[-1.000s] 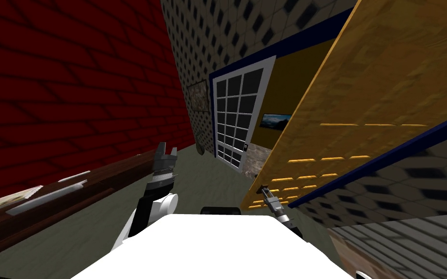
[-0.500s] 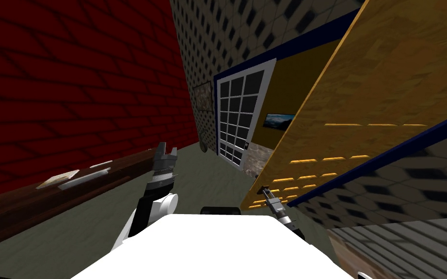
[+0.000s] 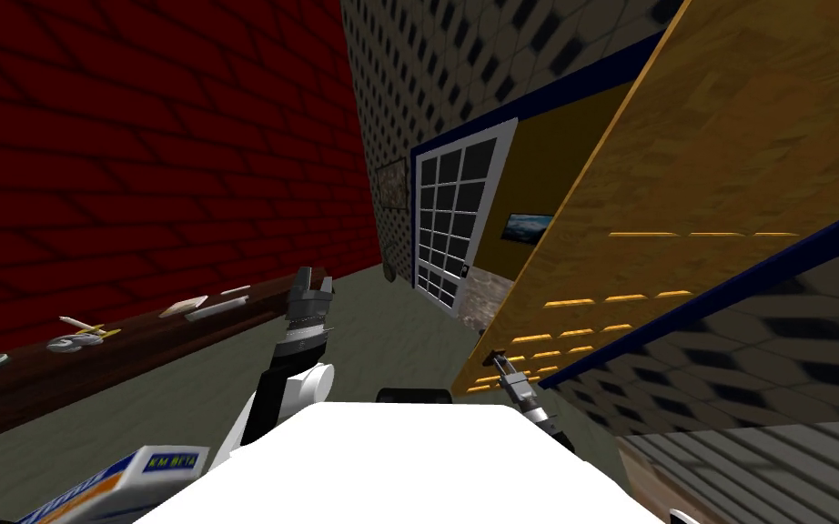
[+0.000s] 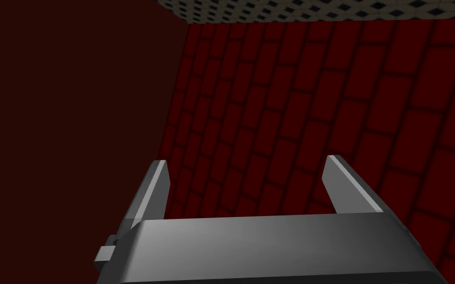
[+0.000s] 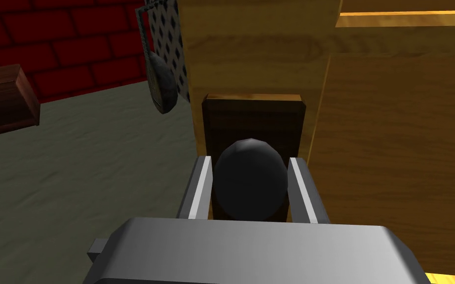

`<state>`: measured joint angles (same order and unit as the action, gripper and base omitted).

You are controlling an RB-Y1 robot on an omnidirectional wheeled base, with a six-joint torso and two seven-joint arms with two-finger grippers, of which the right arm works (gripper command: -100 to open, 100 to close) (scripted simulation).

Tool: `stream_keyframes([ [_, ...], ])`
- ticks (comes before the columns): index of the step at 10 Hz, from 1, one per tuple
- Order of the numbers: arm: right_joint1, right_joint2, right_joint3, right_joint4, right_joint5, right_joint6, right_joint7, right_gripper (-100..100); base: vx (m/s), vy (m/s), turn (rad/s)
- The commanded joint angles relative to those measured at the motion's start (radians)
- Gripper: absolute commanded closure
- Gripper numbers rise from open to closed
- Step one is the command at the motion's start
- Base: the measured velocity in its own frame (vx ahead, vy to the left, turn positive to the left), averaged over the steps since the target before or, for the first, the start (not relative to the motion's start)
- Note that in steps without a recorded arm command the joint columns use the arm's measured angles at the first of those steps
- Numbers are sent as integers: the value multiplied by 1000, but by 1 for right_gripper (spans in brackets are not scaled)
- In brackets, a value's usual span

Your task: Pull the door open

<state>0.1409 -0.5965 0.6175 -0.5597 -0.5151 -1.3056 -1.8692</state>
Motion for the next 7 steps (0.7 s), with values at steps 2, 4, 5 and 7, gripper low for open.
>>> stream_keyframes([
  [2,-8,4,8,27,4,-23,-12,100,-189,-87,152],
  [4,-9,4,9,25,4,-20,-11,100,-156,-47,65],
  [5,-11,5,11,31,6,-21,-14,100,-113,-42,115],
  [7,-16,6,13,37,7,-24,-17,100,-196,-83,184],
])
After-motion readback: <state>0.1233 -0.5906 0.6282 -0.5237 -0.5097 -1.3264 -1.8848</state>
